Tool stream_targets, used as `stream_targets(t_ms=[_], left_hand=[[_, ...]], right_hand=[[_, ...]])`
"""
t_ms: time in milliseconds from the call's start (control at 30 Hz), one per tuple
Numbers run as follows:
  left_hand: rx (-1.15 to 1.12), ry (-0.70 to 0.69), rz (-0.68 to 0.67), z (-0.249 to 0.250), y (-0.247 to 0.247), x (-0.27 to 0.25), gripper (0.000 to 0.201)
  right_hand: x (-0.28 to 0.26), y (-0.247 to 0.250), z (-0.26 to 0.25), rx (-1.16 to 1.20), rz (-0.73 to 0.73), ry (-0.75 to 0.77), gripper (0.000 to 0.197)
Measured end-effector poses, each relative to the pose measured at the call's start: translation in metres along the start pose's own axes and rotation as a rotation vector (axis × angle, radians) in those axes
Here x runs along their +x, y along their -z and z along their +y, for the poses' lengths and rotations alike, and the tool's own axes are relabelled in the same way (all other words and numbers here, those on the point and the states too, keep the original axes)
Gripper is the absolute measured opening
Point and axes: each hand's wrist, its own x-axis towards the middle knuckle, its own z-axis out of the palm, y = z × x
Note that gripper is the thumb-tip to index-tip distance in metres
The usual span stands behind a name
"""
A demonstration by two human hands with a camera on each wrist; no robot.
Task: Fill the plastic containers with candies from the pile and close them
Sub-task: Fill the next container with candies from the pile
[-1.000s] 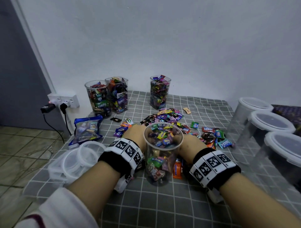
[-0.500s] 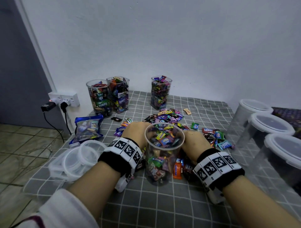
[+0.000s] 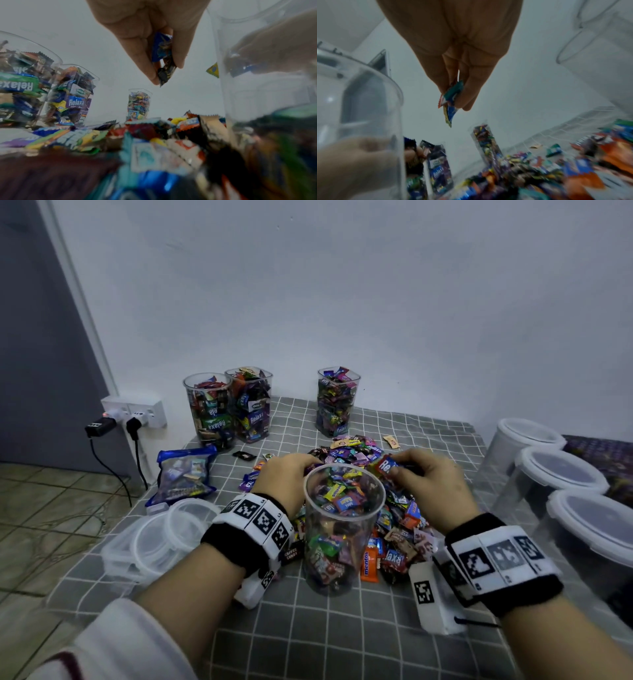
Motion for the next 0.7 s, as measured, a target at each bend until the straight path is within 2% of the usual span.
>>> stream_targets(t_ms=[167, 267, 467, 700], left_hand=[[-0.171, 0.09, 0.144, 0.001, 0.012, -0.006, 0.022], [-0.211, 0.087, 0.192, 0.005, 0.019, -0.011, 0.02], [-0.304, 0.076, 0.246, 0.017, 0.037, -0.016, 0.017], [-0.403, 0.008, 0.242, 0.028, 0.043, -0.021, 0.018]], right_hand=[[-0.007, 0.011, -0.03, 0.147, 0.048, 0.117, 0.03], [-0.016, 0.01, -0.044, 0.18, 0.04, 0.186, 0.022], [-0.031, 0.003, -0.058, 0.014, -0.027, 0.315, 0.015], [-0.038, -0.006, -0.053, -0.047, -0.043, 0.323, 0.019]])
